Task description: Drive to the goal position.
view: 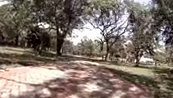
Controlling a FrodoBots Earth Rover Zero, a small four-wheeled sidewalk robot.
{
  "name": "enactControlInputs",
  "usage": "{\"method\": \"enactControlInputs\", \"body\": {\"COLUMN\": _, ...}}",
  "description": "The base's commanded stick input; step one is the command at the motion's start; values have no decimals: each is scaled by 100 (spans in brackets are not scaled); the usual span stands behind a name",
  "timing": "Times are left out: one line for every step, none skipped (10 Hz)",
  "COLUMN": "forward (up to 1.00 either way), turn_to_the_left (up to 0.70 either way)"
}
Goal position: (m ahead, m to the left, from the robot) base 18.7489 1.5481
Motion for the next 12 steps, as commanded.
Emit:
{"method": "enactControlInputs", "body": {"forward": 70, "turn_to_the_left": 0}}
{"method": "enactControlInputs", "body": {"forward": 70, "turn_to_the_left": 0}}
{"method": "enactControlInputs", "body": {"forward": 70, "turn_to_the_left": 0}}
{"method": "enactControlInputs", "body": {"forward": 70, "turn_to_the_left": 0}}
{"method": "enactControlInputs", "body": {"forward": 70, "turn_to_the_left": 0}}
{"method": "enactControlInputs", "body": {"forward": 70, "turn_to_the_left": 0}}
{"method": "enactControlInputs", "body": {"forward": 70, "turn_to_the_left": 0}}
{"method": "enactControlInputs", "body": {"forward": 70, "turn_to_the_left": 0}}
{"method": "enactControlInputs", "body": {"forward": 70, "turn_to_the_left": 0}}
{"method": "enactControlInputs", "body": {"forward": 70, "turn_to_the_left": 0}}
{"method": "enactControlInputs", "body": {"forward": 70, "turn_to_the_left": 0}}
{"method": "enactControlInputs", "body": {"forward": 70, "turn_to_the_left": 0}}
